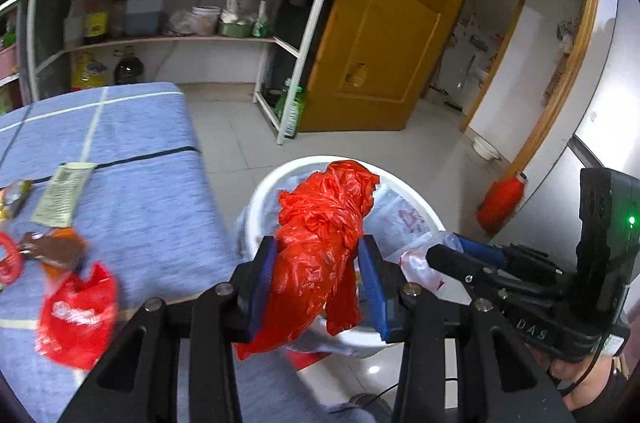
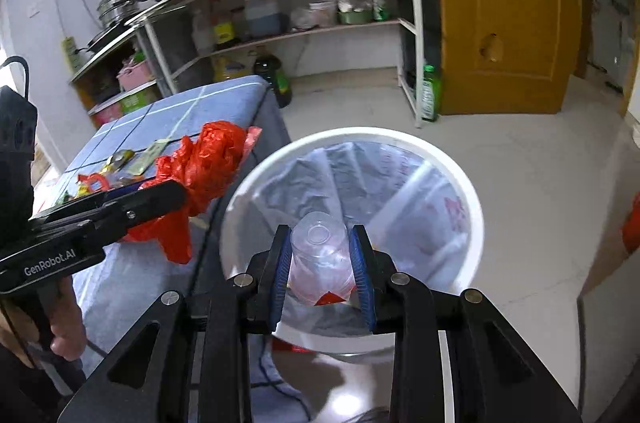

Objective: Collect trash
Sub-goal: 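Carry the red bag and clear cup over the wastebasket and release both, then grasp the green chip bag with the left gripper while the right grasps the red wrapper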

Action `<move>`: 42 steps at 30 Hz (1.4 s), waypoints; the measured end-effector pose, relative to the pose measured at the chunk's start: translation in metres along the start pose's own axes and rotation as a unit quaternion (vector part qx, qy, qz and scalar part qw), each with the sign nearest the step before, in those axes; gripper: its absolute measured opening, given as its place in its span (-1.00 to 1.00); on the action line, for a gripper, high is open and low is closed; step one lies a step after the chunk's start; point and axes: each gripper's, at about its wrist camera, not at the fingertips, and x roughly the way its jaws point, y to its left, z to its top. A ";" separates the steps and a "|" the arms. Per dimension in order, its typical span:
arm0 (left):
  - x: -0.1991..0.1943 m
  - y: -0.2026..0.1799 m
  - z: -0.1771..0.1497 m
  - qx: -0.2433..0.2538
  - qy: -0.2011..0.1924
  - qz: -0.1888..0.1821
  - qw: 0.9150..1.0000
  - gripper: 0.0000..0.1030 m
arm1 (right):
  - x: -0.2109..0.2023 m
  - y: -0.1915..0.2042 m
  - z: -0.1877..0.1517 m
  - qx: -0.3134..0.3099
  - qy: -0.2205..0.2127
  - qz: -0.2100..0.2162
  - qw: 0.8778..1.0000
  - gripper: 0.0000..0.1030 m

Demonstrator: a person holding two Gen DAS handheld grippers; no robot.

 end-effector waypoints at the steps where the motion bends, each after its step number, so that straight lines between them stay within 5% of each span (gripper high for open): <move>1: 0.004 -0.003 0.001 0.000 0.003 -0.003 1.000 -0.16 | 0.001 -0.004 0.000 0.003 0.000 -0.001 1.000 -0.40; 14: 0.037 -0.013 -0.002 -0.003 0.039 -0.009 0.999 -0.12 | 0.008 -0.023 -0.005 0.024 0.012 -0.024 0.999 -0.39; 22: 0.007 -0.005 0.003 -0.010 0.007 -0.005 1.000 -0.12 | 0.000 -0.012 -0.001 0.017 -0.001 -0.012 1.000 -0.37; 42: -0.114 0.085 -0.012 -0.034 -0.079 0.107 0.991 -0.12 | 0.003 0.111 0.014 -0.067 -0.006 0.131 0.989 -0.37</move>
